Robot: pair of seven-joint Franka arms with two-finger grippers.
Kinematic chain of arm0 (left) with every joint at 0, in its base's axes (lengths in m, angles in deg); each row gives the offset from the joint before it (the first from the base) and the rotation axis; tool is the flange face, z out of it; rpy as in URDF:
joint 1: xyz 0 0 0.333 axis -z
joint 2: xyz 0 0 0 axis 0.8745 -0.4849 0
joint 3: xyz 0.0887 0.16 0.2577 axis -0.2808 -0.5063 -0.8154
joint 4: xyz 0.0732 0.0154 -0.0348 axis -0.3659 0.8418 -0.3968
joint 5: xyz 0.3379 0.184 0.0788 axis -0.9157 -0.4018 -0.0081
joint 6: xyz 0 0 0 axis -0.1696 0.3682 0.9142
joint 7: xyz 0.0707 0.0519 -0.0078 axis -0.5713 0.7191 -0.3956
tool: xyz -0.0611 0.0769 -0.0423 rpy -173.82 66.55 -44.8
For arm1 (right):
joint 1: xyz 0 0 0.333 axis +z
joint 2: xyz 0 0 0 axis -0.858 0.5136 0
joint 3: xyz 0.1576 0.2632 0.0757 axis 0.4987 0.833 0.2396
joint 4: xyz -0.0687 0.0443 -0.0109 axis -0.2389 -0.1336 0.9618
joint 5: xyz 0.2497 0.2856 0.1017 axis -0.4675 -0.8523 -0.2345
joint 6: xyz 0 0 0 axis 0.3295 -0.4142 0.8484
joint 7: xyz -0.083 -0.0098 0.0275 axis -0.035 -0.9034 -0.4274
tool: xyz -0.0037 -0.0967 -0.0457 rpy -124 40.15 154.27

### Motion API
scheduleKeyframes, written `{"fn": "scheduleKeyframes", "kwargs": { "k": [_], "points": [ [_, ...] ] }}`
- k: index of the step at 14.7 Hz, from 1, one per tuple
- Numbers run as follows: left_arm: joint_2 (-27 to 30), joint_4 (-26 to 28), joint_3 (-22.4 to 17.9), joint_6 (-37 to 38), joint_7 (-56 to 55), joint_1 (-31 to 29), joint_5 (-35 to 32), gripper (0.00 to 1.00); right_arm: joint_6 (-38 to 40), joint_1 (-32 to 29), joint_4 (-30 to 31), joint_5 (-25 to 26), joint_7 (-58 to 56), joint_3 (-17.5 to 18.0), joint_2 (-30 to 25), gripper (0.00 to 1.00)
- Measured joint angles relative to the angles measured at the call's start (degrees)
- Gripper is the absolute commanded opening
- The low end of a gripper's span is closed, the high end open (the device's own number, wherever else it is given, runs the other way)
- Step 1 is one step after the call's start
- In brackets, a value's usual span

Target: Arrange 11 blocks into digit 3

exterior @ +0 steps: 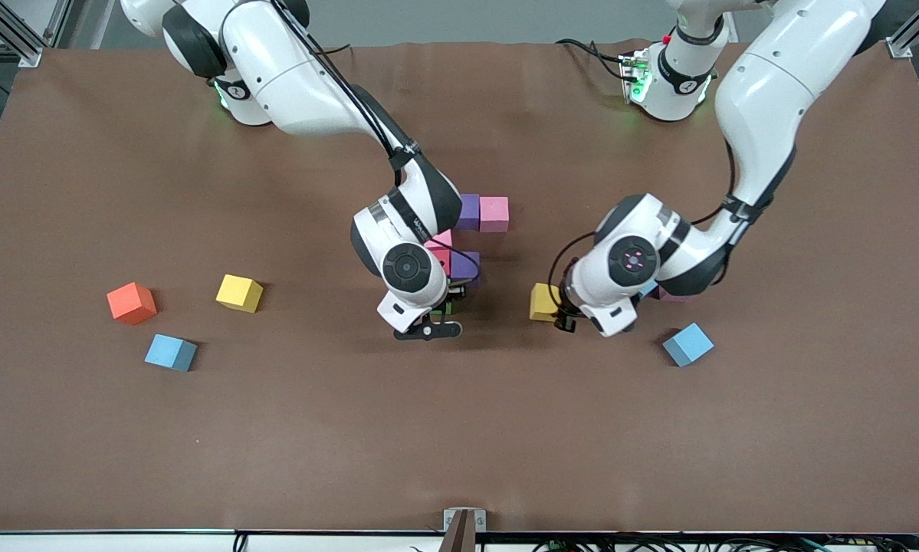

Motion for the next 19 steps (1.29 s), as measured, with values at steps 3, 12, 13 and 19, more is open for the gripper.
{"fn": "scheduleKeyframes", "kwargs": {
  "k": [3,12,13,19],
  "points": [
    [0.0,0.0,0.0,0.0,-5.9,2.9,-0.7,0.48,0.2,0.1,0.0,0.0,0.0,0.0,0.0,0.46],
    [-0.4,0.4,-0.3,-2.8,-19.8,8.4,-6.4,0.48,0.9,0.2,0.0,0.0,0.0,0.0,0.1,1.0],
    [-0.7,0.5,-0.3,-3.3,-19.8,8.5,-6.5,0.48,0.9,0.2,0.0,0.0,0.0,0.0,0.1,1.0],
    [-2.4,1.1,-0.3,-4.2,-19.0,8.9,-6.7,0.49,4.4,-0.1,-2.7,0.0,0.1,-1.5,-1.1,1.0]
  ]
}}
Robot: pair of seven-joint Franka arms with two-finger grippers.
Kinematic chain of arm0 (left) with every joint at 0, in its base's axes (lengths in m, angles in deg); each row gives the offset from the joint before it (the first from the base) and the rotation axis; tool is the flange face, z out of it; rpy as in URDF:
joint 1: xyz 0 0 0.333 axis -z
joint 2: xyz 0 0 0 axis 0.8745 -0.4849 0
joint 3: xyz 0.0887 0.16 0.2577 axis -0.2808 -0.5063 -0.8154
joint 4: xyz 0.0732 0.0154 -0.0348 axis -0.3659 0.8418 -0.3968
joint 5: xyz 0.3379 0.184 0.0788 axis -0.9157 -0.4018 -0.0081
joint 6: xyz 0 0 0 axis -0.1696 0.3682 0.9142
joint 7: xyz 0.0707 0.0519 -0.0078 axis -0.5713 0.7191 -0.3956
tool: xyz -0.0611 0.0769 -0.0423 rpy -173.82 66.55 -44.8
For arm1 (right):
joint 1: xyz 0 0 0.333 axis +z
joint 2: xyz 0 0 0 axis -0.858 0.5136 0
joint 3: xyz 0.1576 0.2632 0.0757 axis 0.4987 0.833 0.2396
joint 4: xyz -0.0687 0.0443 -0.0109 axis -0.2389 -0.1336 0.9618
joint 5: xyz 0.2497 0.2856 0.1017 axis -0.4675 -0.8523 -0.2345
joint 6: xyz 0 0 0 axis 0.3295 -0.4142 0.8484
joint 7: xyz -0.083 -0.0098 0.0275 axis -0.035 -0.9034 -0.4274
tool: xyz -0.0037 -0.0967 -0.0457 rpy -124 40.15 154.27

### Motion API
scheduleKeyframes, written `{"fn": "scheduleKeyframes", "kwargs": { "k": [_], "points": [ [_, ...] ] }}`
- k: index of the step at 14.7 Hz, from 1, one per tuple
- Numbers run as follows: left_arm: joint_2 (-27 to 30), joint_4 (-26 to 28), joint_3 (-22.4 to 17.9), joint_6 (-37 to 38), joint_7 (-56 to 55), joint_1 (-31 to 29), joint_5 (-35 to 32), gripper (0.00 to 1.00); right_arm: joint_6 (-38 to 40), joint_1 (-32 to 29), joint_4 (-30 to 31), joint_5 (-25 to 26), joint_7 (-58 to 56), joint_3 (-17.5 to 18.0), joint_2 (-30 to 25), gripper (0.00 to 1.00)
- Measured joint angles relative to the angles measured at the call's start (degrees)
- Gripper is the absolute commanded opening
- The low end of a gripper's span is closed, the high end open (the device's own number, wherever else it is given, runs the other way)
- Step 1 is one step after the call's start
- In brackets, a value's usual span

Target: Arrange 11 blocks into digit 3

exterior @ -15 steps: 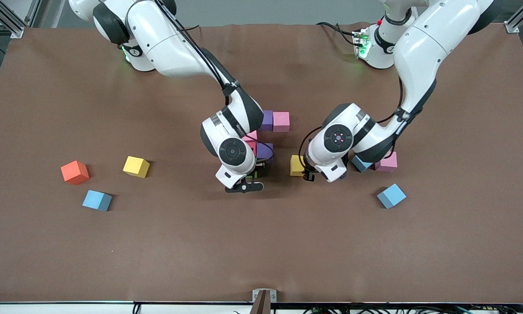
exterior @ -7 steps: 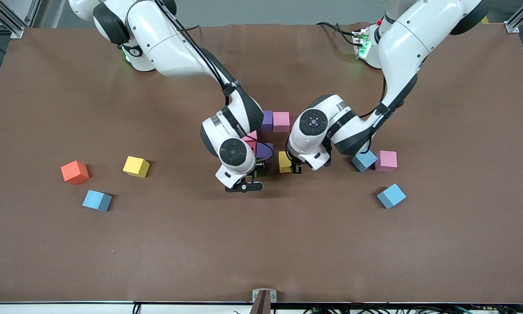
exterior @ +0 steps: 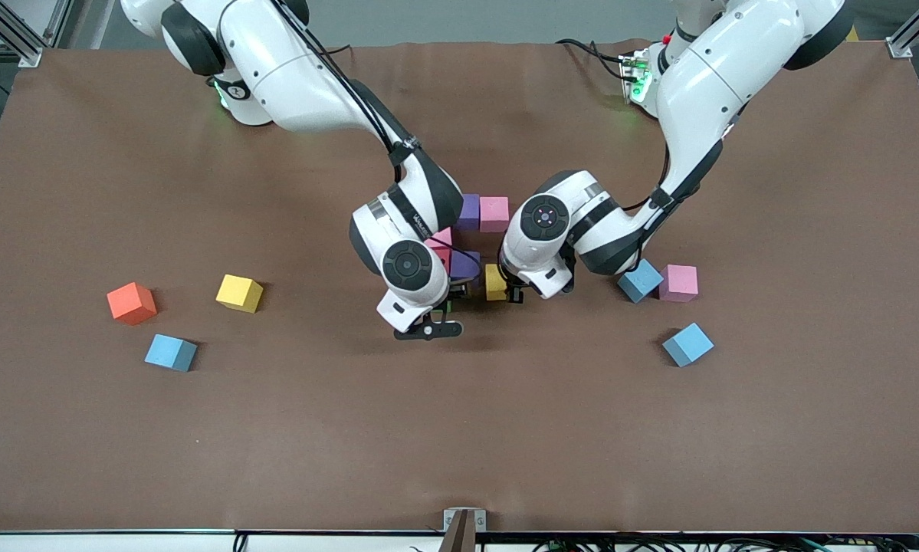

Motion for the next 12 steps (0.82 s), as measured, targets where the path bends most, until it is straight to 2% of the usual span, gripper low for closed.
{"fn": "scheduleKeyframes", "kwargs": {
  "k": [2,4,7,9,12],
  "points": [
    [0.0,0.3,0.0,0.0,1.1,0.3,0.0,0.49,4.9,-0.4,-1.5,0.0,0.0,-3.4,-1.8,1.0],
    [0.0,0.5,0.0,0.0,1.5,0.4,0.0,0.49,9.4,-0.9,-2.8,0.1,0.0,-8.6,-4.0,1.0],
    [0.0,0.6,0.0,0.0,1.7,0.4,0.0,0.49,11.6,-2.6,-2.8,0.1,-0.4,-15.9,-6.0,1.0],
    [0.0,0.6,0.0,0.0,1.7,0.5,0.0,0.49,11.7,-4.9,-1.5,0.0,-0.5,-17.2,-6.2,1.0],
    [0.0,0.6,0.1,0.0,1.7,0.5,0.0,0.49,10.1,-8.2,3.1,0.0,-1.6,-17.5,-7.4,1.0]
  ]
}}
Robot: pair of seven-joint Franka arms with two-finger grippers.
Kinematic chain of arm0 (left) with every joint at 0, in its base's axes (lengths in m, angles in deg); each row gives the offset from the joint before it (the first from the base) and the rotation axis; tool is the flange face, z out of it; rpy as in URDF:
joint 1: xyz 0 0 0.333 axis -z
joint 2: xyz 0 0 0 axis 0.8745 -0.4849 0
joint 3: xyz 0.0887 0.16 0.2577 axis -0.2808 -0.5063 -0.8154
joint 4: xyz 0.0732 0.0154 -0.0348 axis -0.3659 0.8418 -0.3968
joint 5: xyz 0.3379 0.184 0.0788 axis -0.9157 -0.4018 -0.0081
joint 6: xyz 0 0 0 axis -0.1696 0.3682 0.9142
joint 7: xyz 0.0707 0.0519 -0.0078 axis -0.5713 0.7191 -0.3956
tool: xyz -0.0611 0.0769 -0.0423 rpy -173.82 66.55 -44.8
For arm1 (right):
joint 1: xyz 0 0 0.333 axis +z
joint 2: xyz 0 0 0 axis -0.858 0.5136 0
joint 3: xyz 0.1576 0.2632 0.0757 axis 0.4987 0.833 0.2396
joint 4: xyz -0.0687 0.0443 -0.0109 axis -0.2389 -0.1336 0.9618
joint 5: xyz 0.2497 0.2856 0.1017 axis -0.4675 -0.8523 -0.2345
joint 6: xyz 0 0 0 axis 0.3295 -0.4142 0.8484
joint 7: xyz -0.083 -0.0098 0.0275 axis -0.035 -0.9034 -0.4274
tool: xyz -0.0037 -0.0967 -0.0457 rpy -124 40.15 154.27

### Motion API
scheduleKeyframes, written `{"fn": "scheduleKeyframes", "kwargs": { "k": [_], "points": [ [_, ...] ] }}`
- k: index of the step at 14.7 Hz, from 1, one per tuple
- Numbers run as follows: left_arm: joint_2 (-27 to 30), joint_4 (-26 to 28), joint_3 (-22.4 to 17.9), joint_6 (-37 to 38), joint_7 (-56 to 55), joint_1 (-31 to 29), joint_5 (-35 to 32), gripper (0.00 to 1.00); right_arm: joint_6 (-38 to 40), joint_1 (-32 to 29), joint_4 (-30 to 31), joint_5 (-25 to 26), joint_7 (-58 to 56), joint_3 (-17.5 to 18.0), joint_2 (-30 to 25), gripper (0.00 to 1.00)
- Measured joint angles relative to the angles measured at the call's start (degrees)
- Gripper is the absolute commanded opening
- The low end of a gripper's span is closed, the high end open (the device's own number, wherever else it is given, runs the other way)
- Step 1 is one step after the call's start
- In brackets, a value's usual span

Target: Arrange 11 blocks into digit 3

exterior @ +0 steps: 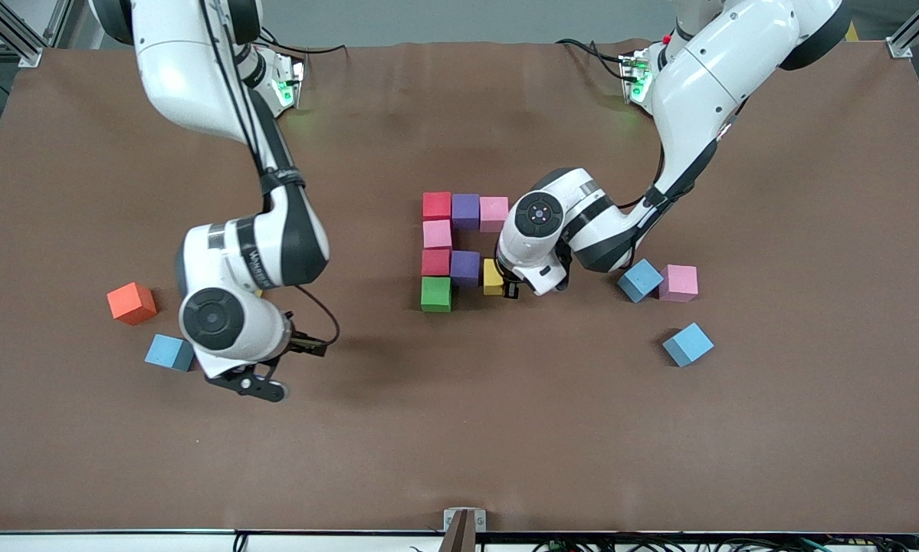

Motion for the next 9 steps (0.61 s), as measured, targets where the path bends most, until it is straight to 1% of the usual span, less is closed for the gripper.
{"fn": "scheduleKeyframes", "kwargs": {
  "k": [2,4,7,9],
  "points": [
    [0.0,0.0,0.0,0.0,0.0,0.0,0.0,0.49,-1.6,-2.1,5.1,0.0,-4.2,0.3,-3.1,1.0],
    [0.0,0.0,0.1,0.0,0.0,0.1,0.0,0.49,-2.8,-4.9,11.0,0.0,-6.8,1.7,-7.4,1.0],
    [0.0,0.0,0.1,0.0,0.0,0.5,0.0,0.49,-4.1,-10.6,19.0,0.1,-8.6,7.0,-13.3,1.0],
    [0.0,0.0,0.1,0.0,0.0,0.6,0.0,0.49,-5.0,-13.7,23.0,1.6,-8.6,11.2,-15.8,1.0]
  ]
}}
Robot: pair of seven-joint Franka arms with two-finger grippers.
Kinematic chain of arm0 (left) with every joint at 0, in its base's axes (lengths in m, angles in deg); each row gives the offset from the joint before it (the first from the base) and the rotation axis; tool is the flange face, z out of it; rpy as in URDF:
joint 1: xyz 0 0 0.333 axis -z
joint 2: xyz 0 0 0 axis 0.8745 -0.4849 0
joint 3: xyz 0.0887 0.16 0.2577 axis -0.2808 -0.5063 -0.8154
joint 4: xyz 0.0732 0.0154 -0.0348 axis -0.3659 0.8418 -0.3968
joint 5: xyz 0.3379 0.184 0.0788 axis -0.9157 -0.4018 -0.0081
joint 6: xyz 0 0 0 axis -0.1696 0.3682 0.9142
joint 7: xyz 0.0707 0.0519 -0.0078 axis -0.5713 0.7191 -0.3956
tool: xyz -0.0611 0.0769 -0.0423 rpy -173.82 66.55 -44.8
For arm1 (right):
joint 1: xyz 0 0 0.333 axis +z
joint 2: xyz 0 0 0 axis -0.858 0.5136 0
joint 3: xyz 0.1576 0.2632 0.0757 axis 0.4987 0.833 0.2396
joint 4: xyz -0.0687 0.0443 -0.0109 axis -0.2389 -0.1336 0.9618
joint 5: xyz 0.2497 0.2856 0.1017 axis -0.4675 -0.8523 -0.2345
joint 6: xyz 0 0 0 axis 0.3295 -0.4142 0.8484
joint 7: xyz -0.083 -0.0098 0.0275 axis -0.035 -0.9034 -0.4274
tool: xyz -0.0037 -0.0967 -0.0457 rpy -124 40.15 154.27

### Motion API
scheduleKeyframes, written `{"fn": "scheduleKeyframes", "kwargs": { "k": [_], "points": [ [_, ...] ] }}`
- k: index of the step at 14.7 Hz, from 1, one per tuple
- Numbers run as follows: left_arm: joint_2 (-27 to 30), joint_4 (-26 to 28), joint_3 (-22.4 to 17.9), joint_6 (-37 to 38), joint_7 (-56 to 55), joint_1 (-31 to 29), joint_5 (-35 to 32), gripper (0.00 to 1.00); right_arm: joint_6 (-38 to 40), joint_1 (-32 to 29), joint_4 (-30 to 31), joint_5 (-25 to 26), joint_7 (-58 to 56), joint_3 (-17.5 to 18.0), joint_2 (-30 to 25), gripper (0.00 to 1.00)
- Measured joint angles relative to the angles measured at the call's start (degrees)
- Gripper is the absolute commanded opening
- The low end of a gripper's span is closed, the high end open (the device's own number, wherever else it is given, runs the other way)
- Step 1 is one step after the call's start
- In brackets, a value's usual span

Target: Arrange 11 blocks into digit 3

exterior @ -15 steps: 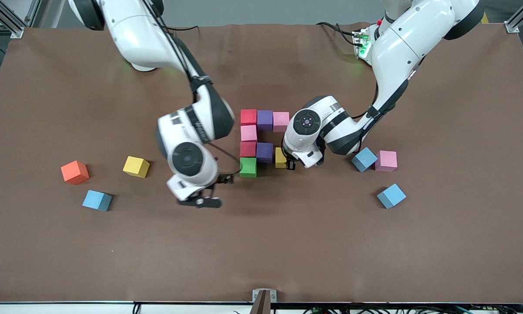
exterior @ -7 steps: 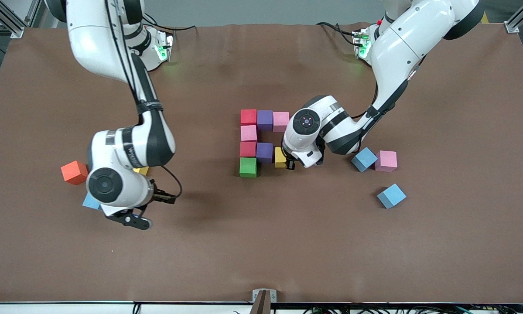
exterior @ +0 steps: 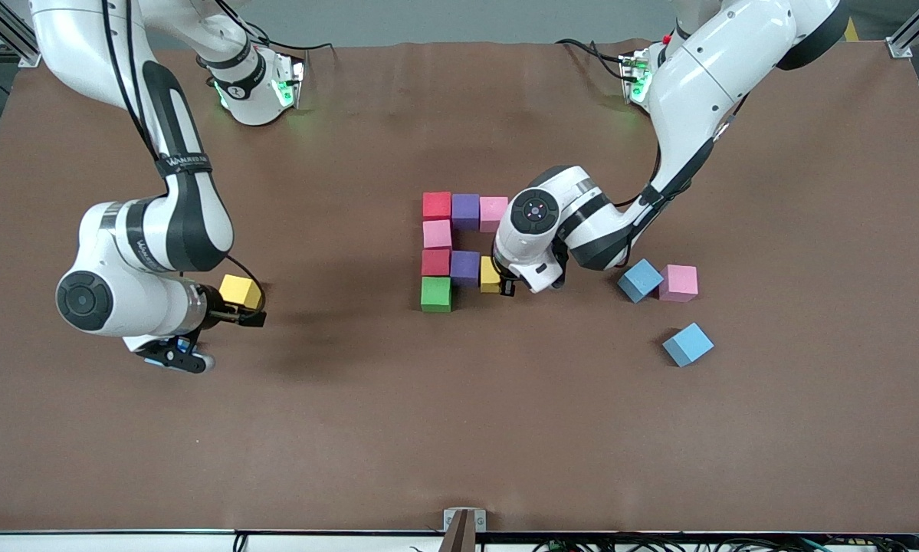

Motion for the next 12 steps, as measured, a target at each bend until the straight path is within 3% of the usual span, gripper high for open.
{"fn": "scheduleKeyframes", "kwargs": {
  "k": [2,4,12],
  "points": [
    [0.0,0.0,0.0,0.0,0.0,0.0,0.0,0.49,-2.2,-2.7,3.9,1.8,0.0,3.7,-1.5,1.0],
    [0.0,0.0,0.0,0.0,0.0,0.0,0.0,0.49,-3.8,-4.2,6.5,2.5,-0.3,5.2,-2.1,1.0],
    [0.0,0.0,0.0,0.0,-0.1,0.4,0.0,0.51,-4.0,-7.7,9.4,2.7,-13.2,5.5,-2.6,1.0]
  ]
}}
